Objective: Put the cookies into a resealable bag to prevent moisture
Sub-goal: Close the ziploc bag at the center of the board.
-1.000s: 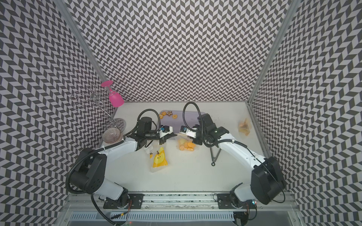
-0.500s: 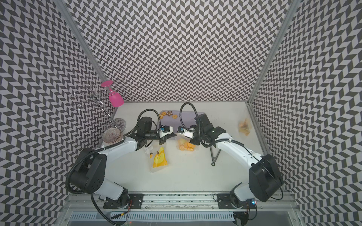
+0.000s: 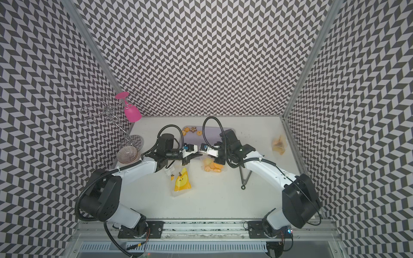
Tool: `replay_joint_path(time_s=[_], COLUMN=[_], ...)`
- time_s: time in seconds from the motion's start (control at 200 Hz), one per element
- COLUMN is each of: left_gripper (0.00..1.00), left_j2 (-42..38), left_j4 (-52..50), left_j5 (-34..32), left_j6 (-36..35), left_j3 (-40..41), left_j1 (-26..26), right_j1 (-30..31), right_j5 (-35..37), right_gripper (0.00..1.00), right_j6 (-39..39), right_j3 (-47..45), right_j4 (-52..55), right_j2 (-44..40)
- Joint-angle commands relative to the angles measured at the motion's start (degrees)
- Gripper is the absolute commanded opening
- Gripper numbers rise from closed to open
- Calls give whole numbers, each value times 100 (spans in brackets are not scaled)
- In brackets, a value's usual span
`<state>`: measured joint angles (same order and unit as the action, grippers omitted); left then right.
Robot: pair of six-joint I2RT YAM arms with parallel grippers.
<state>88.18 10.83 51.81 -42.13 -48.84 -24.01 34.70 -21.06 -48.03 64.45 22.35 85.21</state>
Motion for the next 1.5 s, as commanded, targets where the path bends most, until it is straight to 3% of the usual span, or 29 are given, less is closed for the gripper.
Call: replay_joint_path(time_s=[0.0, 0.055, 0.115, 0.17, 0.215, 0.24, 0.3, 0.345, 0.416, 0.476, 0.526, 0.581, 0.616, 0.691, 0.761, 0.796, 0.826, 0.876, 0.971, 1.016, 1.081, 1.116, 1.151, 1.257, 1.302, 1.337, 1.367, 1.402, 1.492], left_gripper=[0, 0, 0, 0, 0, 0, 0, 0, 0, 0, 0, 0, 0, 0, 0, 0, 0, 0, 0, 0, 0, 0, 0, 0, 0, 0, 0, 0, 0], left_j2=[73, 81, 85, 70, 51, 49, 39, 34, 16, 8, 13, 17, 15, 16, 15, 15, 16, 16, 29, 30, 21, 22, 7, -1, 7, 15, 12, 7, 11], left_j4=[-92, -88, -98, -99, -99, -90, -91, -99, -107, -116, -116, -125, -130, -134, -134, -140, -143, -142, -143, -138, -138, -143, -138, -134, -129, -132, -134, -129, -134], left_j5=[154, 156, 169, 184, 203, 206, 211, 219, 232, 242, 242, 234, 233, 233, 233, 228, 241, 242, 242, 250, 250, 249, 256, 283, 286, 293, 294, 298, 296], left_j6=[-102, -111, -124, -129, -138, -138, -149, -147, -162, -177, -182, -186, -182, -190, -190, -190, -191, -190, -194, -192, -200, -207, -216, -234, -243, -243, -239, -242, -243], left_j3=[-153, -163, -163, -154, -144, -135, -135, -139, -133, -132, -127, -126, -138, -135, -141, -135, -135, -135, -139, -135, -141, -126, -117, -108, -108, -109, -113, -109, -109], left_j1=[-26, -35, -34, -34, -44, -48, -45, -47, -46, -46, -44, -48, -44, -51, -44, -43, -47, -47, -47, -46, -50, -48, -51, -44, -48, -43, -48, -44, -49], right_j1=[51, 57, 77, 85, 86, 90, 105, 120, 146, 160, 174, 206, 220, 239, 263, 261, 263, 266, 266, 266, 268, 266, 266, 266, 266, 271, 266, 266, 266], right_j5=[-284, -293, -318, -345, -328, -318, -349, -376, -365, -404, -479, -504, -504, -591, -615, -589, -547, -551, -601, -538, -445, -434, -416, -507, -476, -486, -502, -536, -669], right_gripper=[7, 20, 0, 0, 17, 19, 2, 0, 19, 0, 0, 16, 19, 0, 0, 13, 16, 0, 0, 16, 18, 15, 0, 0, 21, 23, 16, 0, 0], right_j6=[-11, 29, -11, -11, 27, 41, 34, 38, 57, 39, 39, 49, 37, 2, -3, 30, 47, 24, 12, 68, 117, 125, 125, 61, 104, 105, 109, 105, 61], right_j3=[94, 93, 101, 121, 130, 125, 120, 138, 147, 154, 185, 205, 217, 217, 226, 226, 210, 175, 146, 126, 58, 19, -17, -89, -99, -116, -119, -116, -108], right_j4=[-388, -448, -443, -429, -463, -491, -508, -504, -557, -576, -574, -589, -606, -619, -613, -646, -680, -713, -720, -791, -919, -967, -998, -971, -1002, -1015, -1028, -1027, -968], right_j2=[48, 63, 75, 105, 127, 136, 153, 179, 215, 248, 266, 298, 302, 296, 297, 303, 285, 245, 207, 175, 105, 65, 22, -39, -39, -31, -20, -3, 27])
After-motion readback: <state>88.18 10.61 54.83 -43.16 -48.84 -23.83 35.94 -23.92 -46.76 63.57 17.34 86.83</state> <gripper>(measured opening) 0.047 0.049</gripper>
